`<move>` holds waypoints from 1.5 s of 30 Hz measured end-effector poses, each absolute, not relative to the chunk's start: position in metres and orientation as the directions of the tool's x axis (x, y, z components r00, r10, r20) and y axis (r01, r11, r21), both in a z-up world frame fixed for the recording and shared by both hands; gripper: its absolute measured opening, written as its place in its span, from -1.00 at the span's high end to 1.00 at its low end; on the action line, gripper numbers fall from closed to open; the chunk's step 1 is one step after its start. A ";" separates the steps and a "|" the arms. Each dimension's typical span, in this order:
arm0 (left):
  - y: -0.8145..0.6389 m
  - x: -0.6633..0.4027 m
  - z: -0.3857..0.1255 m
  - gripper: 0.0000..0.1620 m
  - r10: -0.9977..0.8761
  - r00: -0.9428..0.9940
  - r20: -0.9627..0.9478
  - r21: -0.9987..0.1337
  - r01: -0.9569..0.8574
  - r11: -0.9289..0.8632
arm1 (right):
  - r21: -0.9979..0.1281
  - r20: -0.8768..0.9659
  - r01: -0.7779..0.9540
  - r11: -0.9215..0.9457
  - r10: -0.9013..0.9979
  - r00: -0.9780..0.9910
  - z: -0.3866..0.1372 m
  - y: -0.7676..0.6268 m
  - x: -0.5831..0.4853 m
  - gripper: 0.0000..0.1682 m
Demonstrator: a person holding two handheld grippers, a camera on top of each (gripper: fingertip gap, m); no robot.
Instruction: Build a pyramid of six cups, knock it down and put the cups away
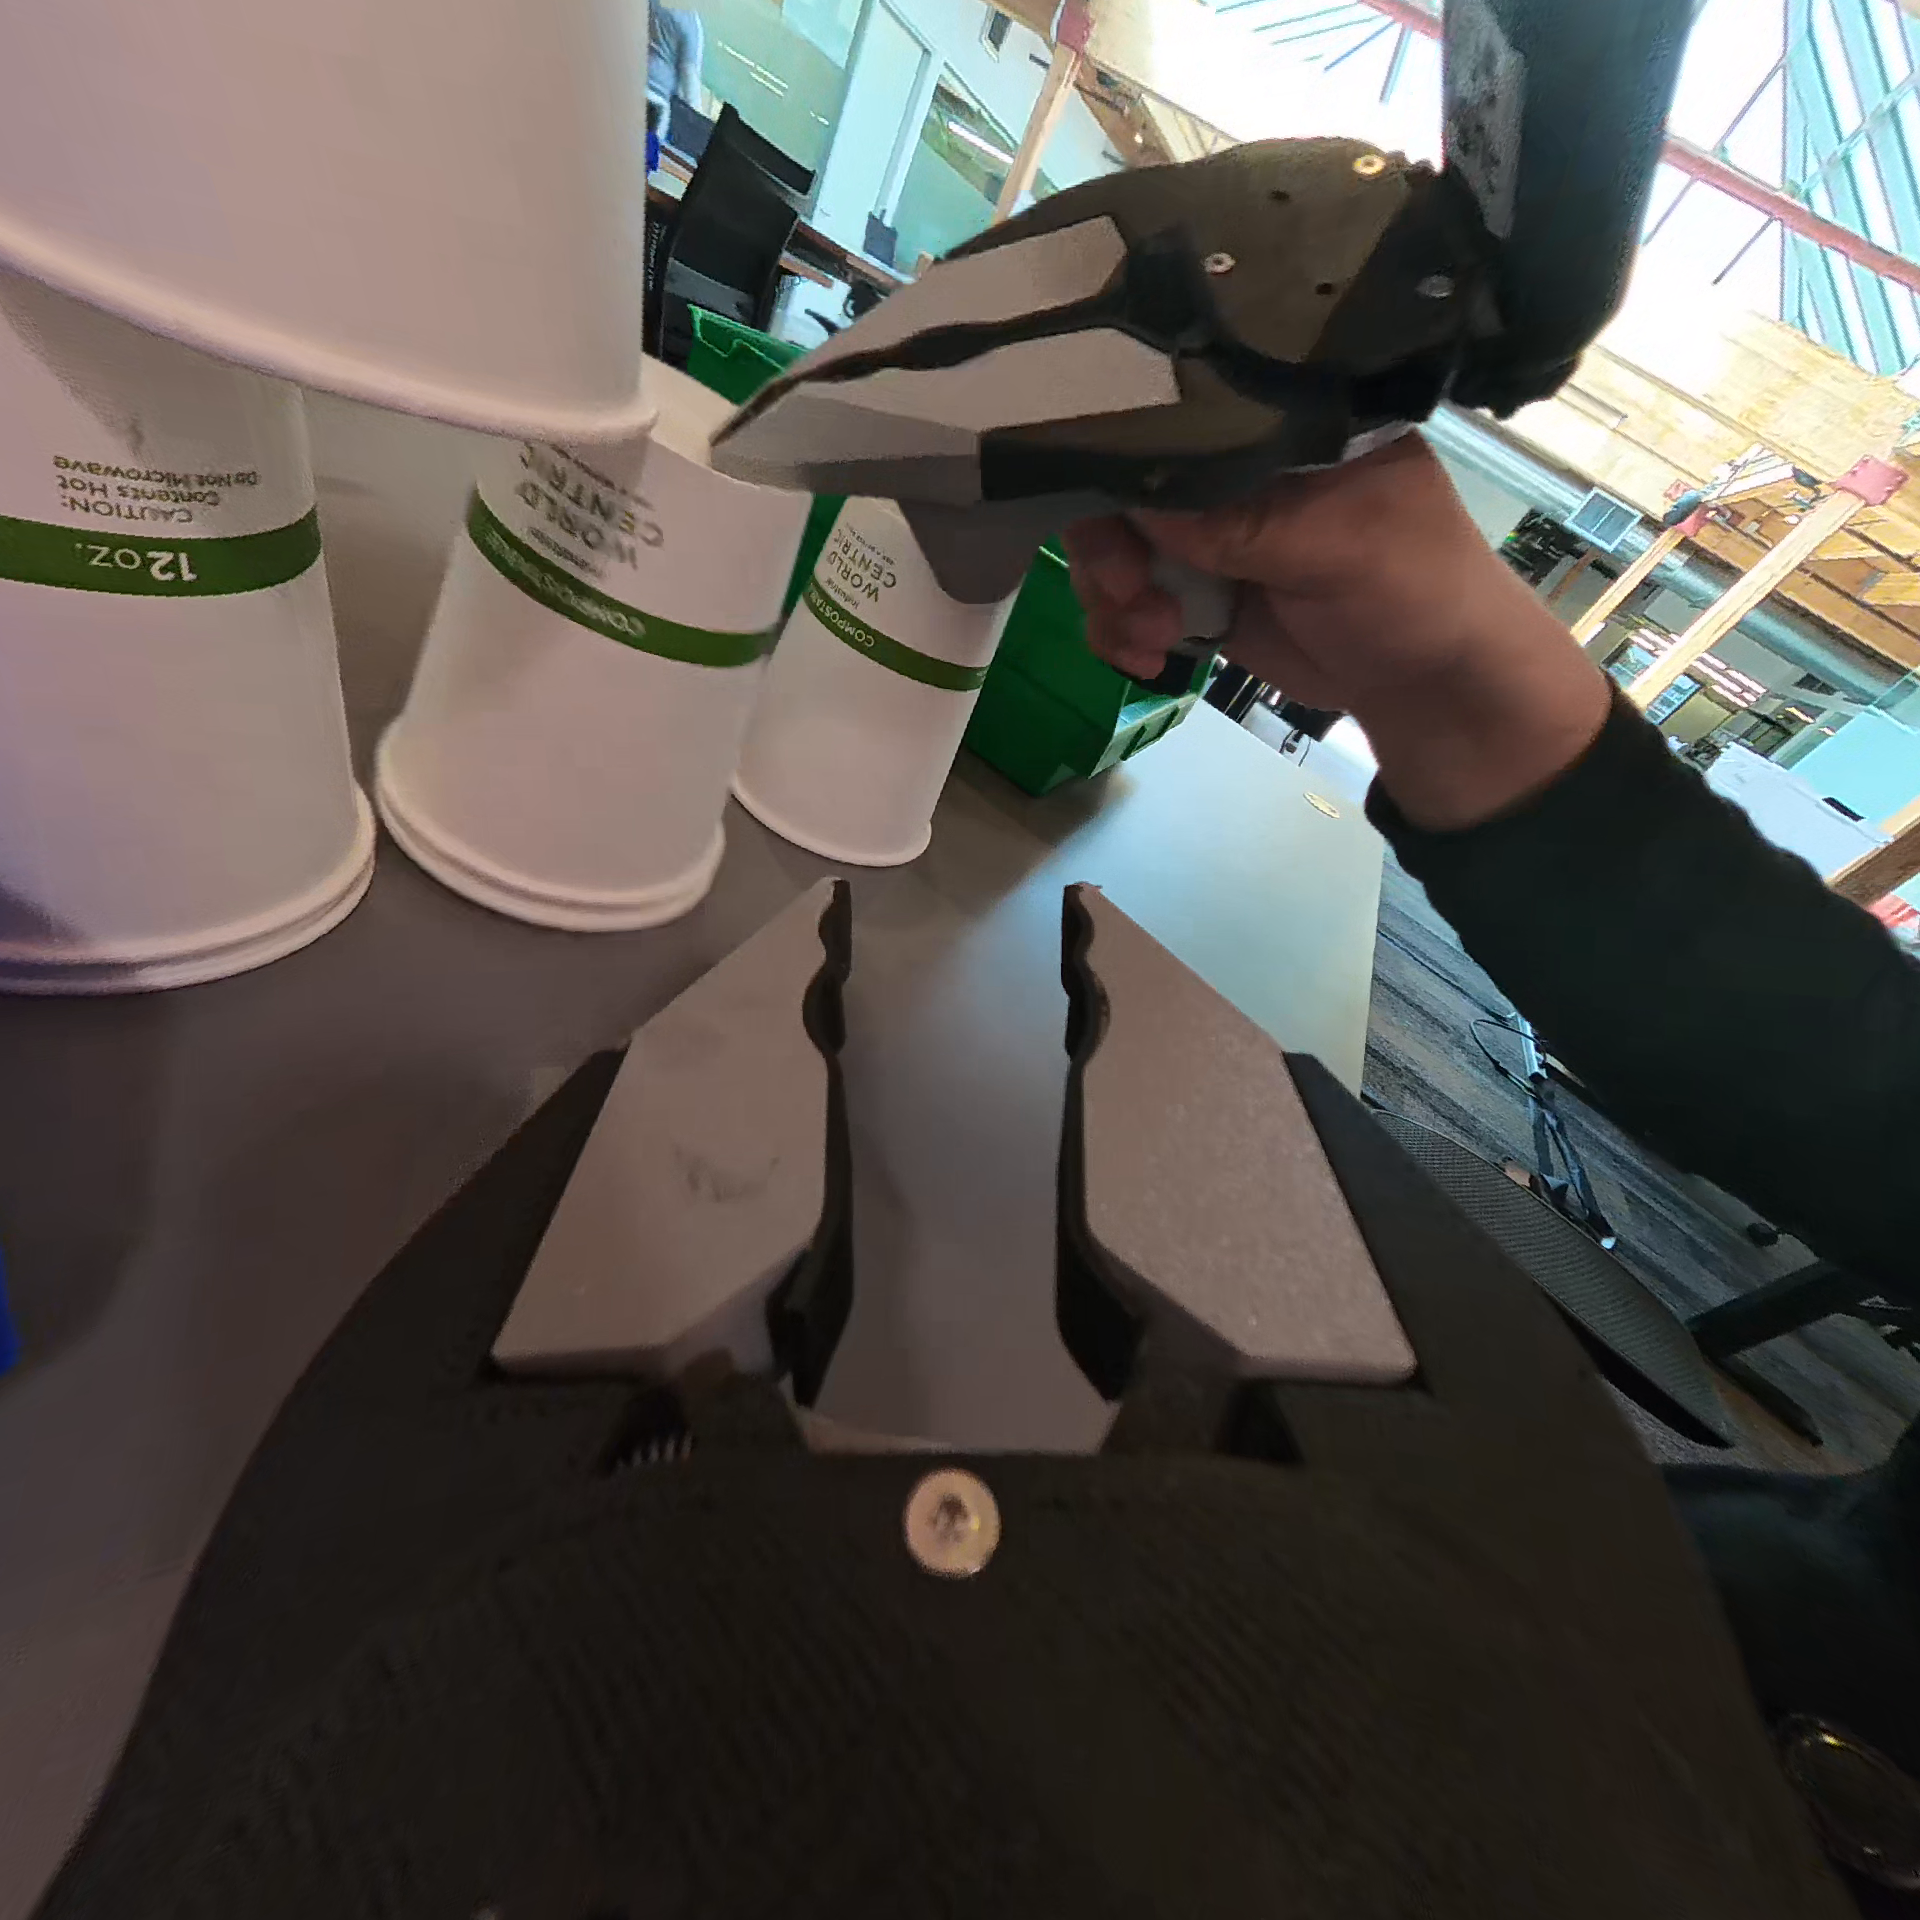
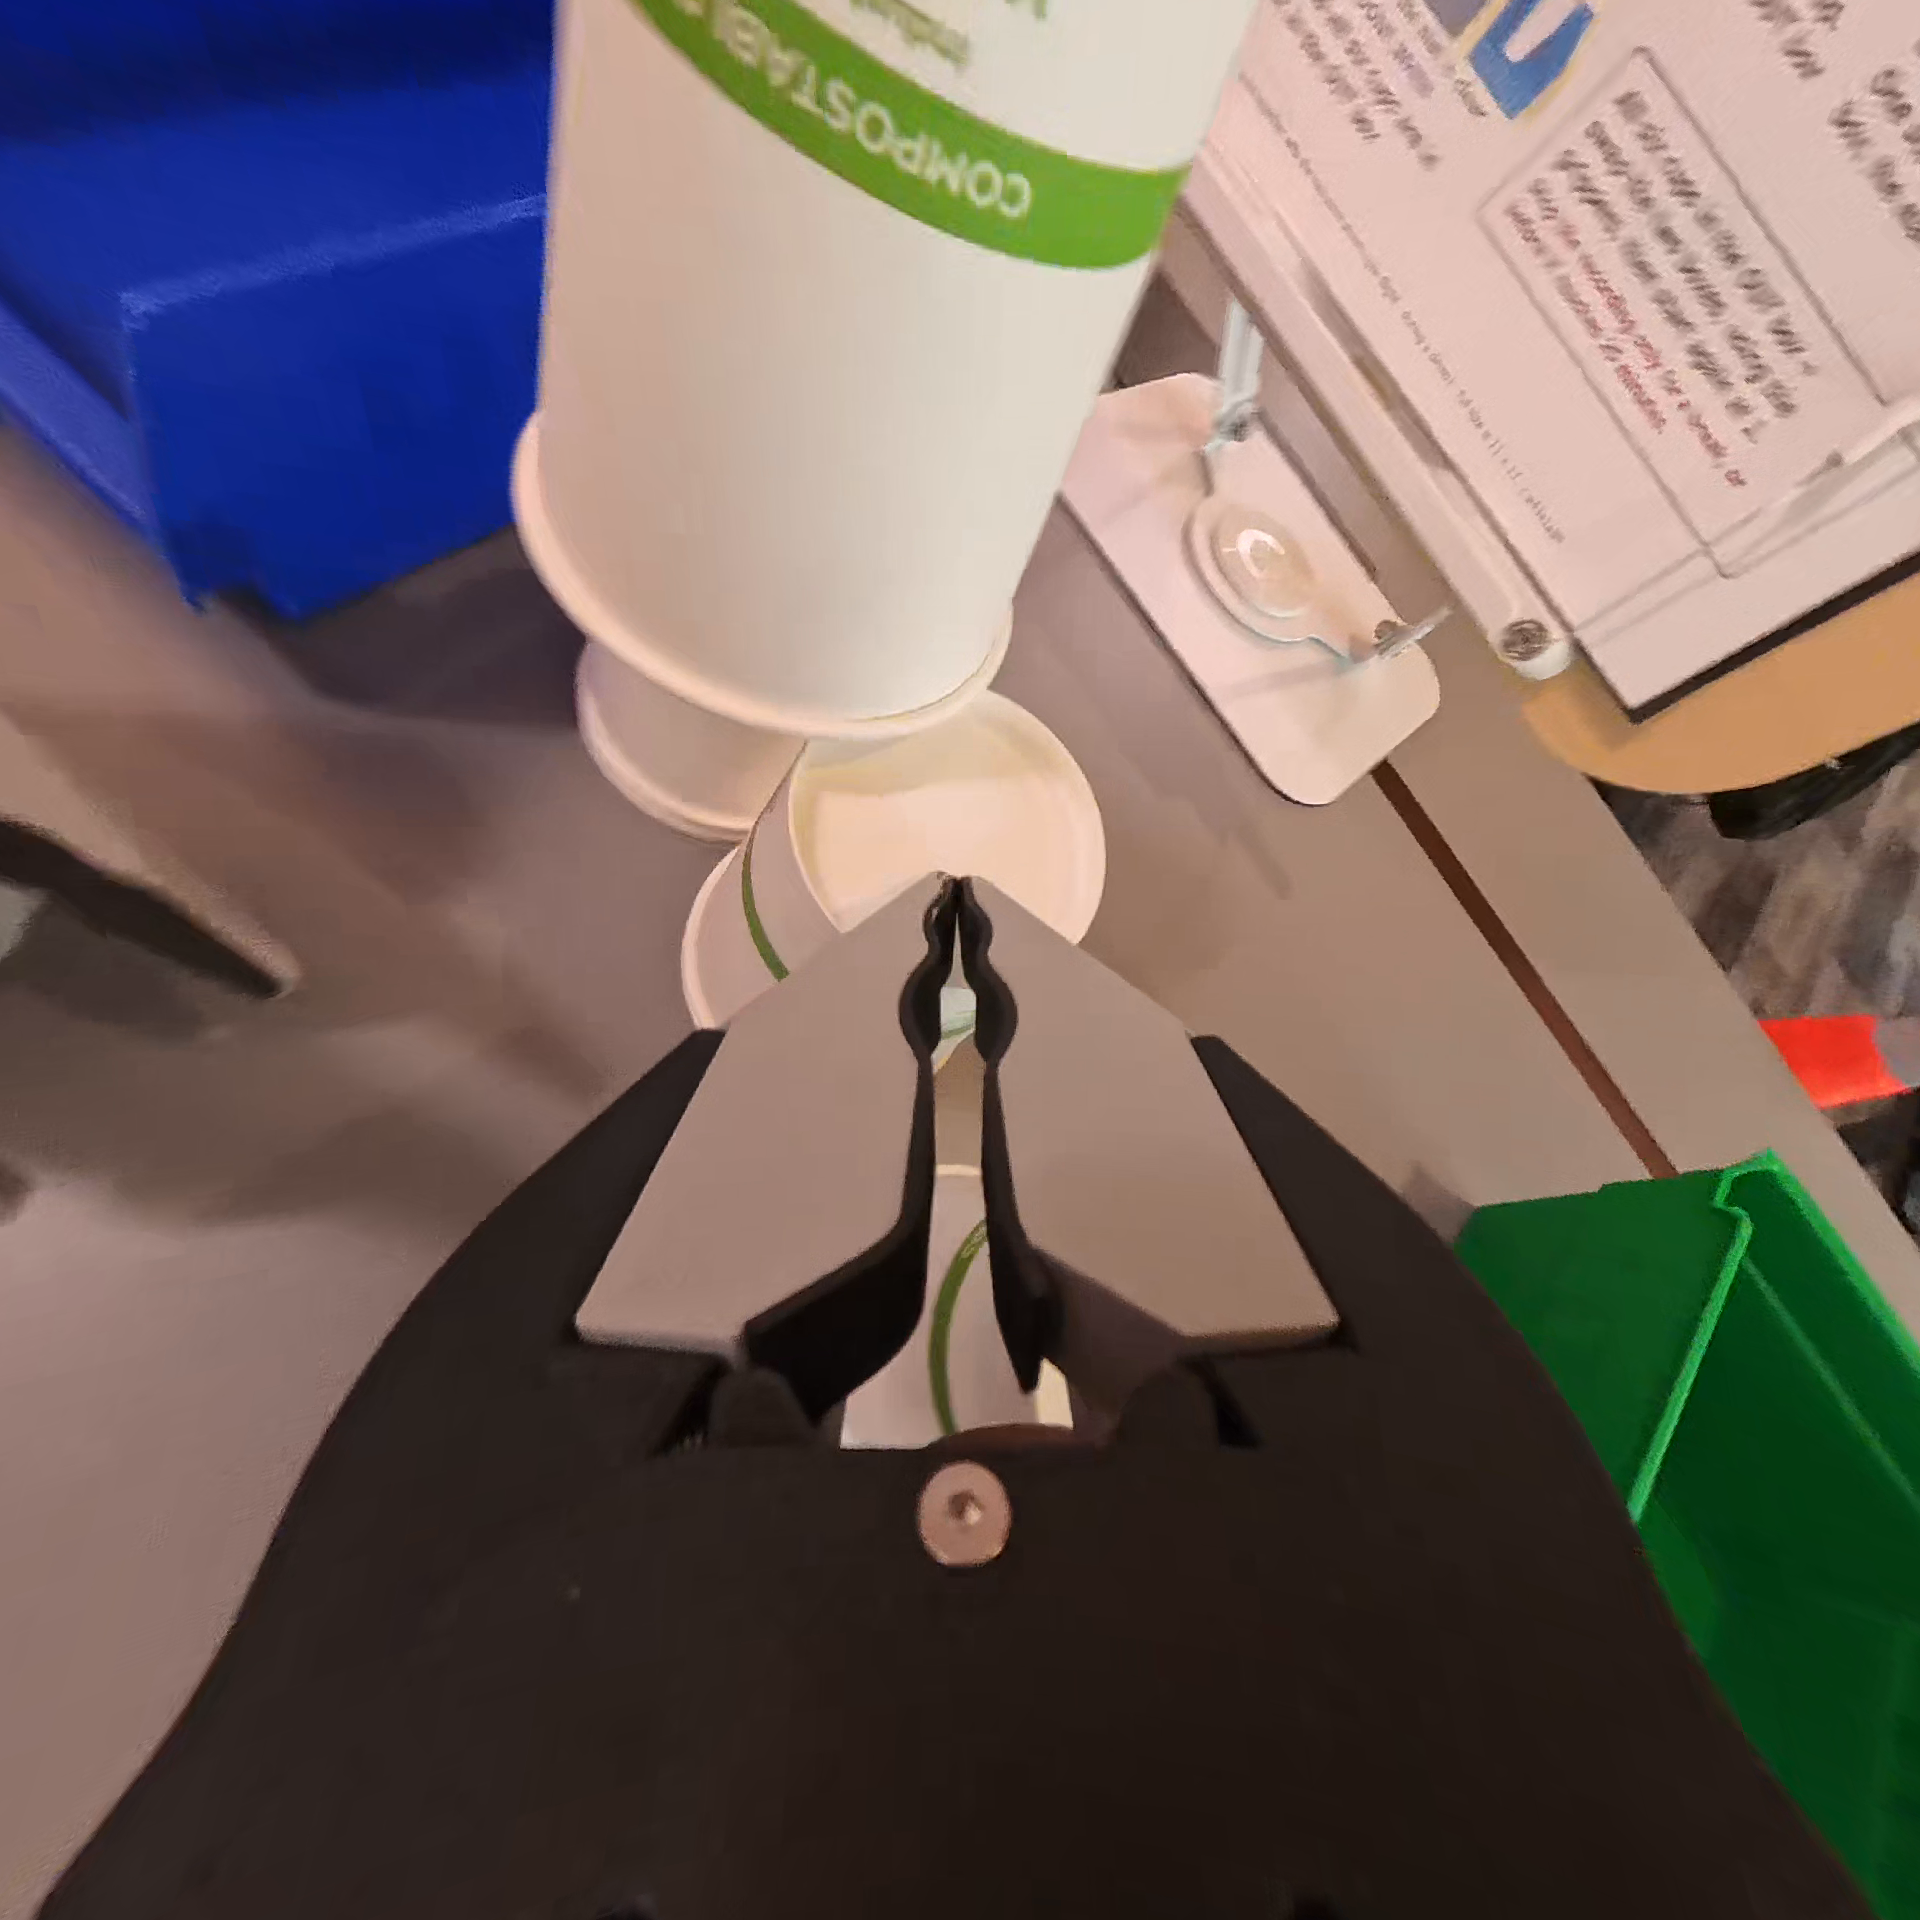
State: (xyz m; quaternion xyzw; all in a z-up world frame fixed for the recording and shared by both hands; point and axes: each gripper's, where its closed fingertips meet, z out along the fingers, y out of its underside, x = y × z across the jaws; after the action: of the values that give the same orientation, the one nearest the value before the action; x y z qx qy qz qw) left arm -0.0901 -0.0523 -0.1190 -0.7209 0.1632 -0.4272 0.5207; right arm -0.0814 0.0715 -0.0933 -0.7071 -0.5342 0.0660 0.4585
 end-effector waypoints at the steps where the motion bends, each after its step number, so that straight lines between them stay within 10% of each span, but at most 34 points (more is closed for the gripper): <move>1: -0.052 -0.090 -0.119 0.53 -0.681 0.582 0.445 -0.891 0.210 -0.404 | -0.712 0.368 0.702 -0.009 0.846 0.385 -0.095 0.060 -0.082 1.00; 10: -0.054 -0.089 -0.119 0.53 -0.685 0.578 0.444 -0.891 0.204 -0.406 | -0.746 0.232 0.665 0.030 0.948 0.217 -0.096 -0.029 -0.045 1.00; 16: -0.051 -0.090 -0.121 0.55 -0.671 0.585 0.455 -0.885 0.209 -0.417 | -0.829 0.513 0.486 0.276 0.721 0.466 -0.083 -0.038 -0.011 1.00; 23: -0.067 -0.059 -0.157 0.44 -0.635 0.529 0.564 -0.769 0.056 -0.636 | -0.875 0.429 0.449 0.180 0.717 0.550 -0.093 -0.038 0.019 1.00; 30: -0.068 -0.052 -0.156 0.48 -0.649 0.544 0.532 -0.790 0.042 -0.612 | -0.656 0.502 0.754 0.043 0.770 0.393 -0.189 -0.044 0.062 1.00; 45: -0.057 -0.068 -0.146 0.57 -0.655 0.551 0.518 -0.818 0.096 -0.567 | -0.886 -0.104 0.376 -0.271 0.906 0.409 -0.163 -0.070 0.026 0.79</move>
State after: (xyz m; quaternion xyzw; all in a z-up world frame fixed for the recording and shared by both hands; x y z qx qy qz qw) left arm -0.0675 -0.0568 -0.1457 -0.7692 0.1817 -0.4379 0.4285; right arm 0.0263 -0.0701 -0.1629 -0.7302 -0.4391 0.3201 0.4142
